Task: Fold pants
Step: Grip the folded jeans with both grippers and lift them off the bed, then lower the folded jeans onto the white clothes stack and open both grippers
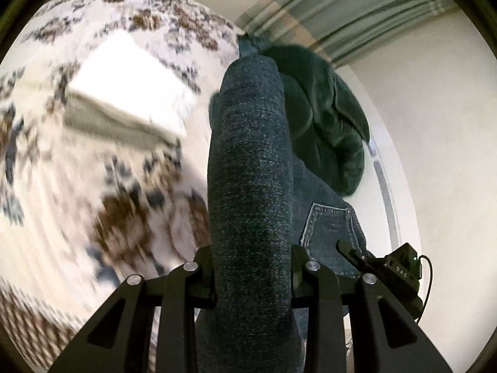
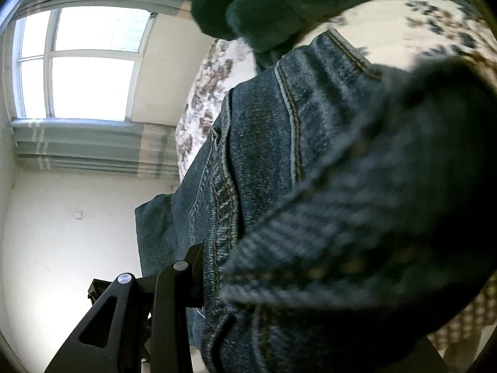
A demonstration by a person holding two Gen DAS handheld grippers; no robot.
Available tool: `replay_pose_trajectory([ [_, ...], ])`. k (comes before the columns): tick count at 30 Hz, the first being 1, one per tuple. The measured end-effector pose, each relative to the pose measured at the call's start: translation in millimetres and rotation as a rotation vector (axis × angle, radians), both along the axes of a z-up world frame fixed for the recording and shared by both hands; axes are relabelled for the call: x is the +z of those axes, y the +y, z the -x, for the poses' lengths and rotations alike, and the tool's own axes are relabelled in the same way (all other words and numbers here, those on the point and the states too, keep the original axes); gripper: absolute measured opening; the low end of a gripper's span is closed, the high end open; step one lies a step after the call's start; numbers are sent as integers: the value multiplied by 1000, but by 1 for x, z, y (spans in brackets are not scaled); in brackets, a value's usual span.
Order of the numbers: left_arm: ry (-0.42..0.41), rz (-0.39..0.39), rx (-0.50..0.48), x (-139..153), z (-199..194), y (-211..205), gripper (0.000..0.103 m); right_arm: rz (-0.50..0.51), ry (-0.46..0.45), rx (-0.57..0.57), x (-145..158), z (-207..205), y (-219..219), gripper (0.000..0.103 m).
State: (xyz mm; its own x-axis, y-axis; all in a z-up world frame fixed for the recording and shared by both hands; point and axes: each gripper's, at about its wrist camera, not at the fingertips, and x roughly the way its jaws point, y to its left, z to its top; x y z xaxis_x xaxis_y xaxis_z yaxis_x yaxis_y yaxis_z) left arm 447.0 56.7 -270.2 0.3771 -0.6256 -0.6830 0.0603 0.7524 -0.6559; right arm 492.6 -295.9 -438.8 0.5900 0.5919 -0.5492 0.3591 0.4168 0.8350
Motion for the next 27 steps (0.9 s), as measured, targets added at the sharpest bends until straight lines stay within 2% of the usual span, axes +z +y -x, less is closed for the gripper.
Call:
replay_pose_trajectory([
  [4, -15, -1, 23, 2, -73, 55, 27, -17, -18, -9, 0, -74, 49, 38],
  [8, -14, -12, 71, -12, -136, 99, 27, -30, -35, 16, -18, -160, 94, 38],
  [13, 16, -28, 134, -45, -207, 148, 27, -51, -35, 70, -67, -275, 146, 38],
  [16, 35, -41, 158, -76, -243, 172, 27, -60, -25, 99, -102, -327, 169, 38],
  [22, 79, -66, 180, -136, -289, 206, 27, -72, 6, 142, -173, -408, 197, 38],
  [23, 98, -74, 179, -148, -294, 209, 28, -63, 11, 151, -182, -408, 199, 38],
  [24, 105, -81, 176, -157, -296, 212, 29, -43, 23, 163, -193, -415, 201, 41],
  [25, 112, -99, 177, -163, -298, 214, 34, -23, 35, 172, -199, -422, 203, 49],
  [27, 124, -138, 177, -170, -299, 217, 42, 41, 57, 210, -204, -428, 205, 58],
])
